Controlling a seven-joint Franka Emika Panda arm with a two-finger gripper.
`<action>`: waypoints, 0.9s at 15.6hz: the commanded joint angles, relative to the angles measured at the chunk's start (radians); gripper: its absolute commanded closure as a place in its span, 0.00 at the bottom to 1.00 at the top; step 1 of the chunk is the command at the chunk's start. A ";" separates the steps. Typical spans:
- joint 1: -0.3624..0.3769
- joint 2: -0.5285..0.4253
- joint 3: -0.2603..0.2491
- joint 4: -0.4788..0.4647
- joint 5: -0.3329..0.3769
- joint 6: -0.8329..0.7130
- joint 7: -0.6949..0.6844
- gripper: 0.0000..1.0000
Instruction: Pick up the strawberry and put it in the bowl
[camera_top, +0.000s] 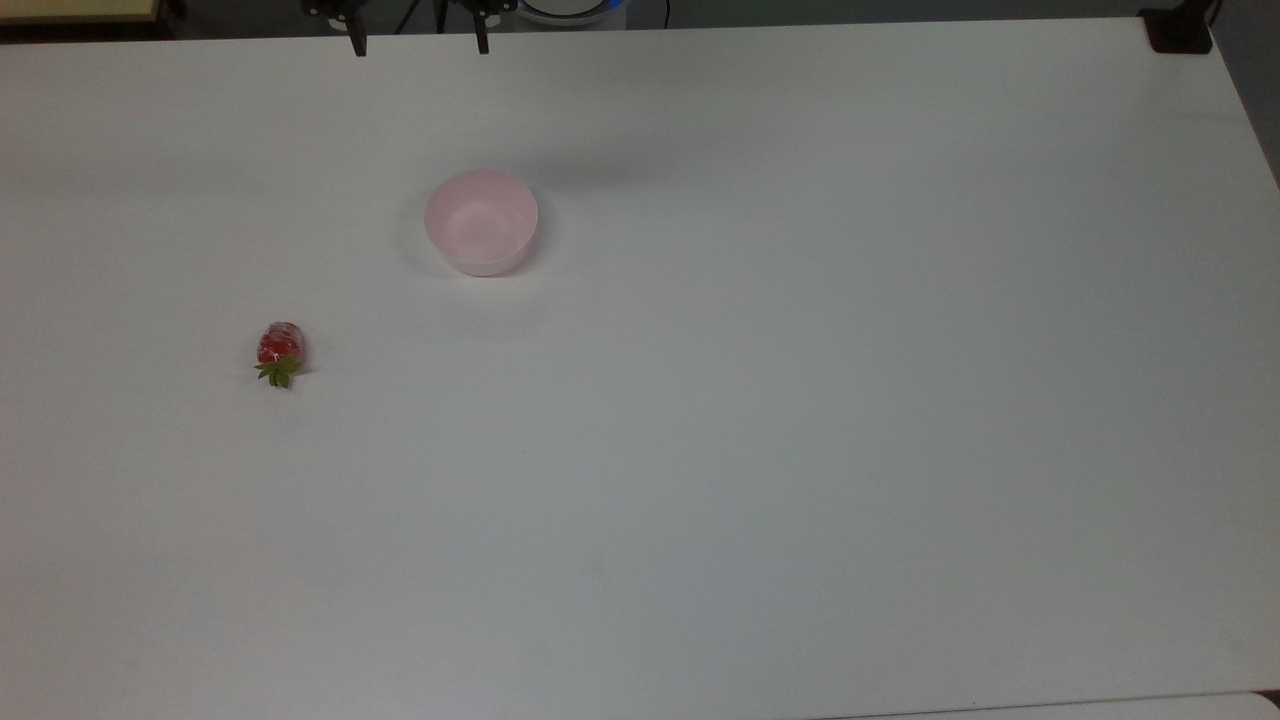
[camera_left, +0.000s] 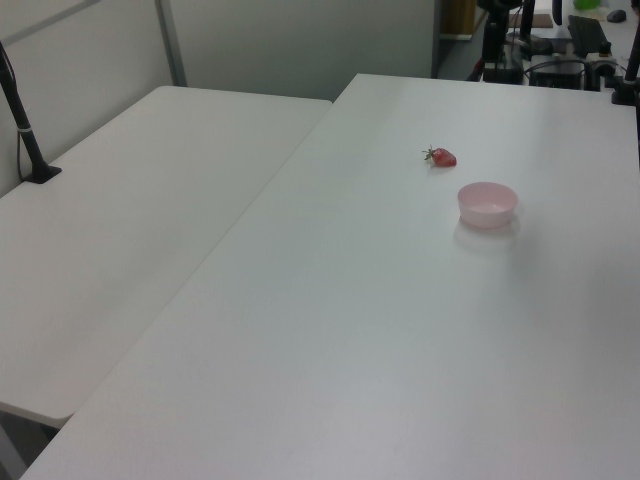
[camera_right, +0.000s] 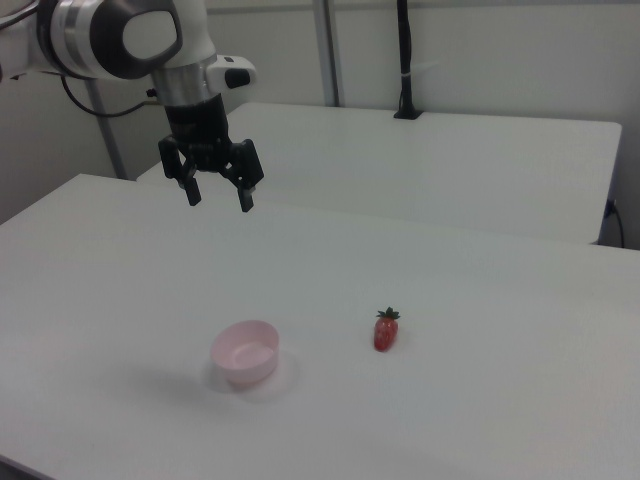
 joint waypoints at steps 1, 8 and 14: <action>0.008 0.010 -0.006 0.016 0.019 -0.016 -0.004 0.00; 0.020 0.151 -0.026 0.100 0.007 0.001 -0.035 0.00; 0.015 0.357 -0.205 0.107 0.022 0.319 -0.317 0.00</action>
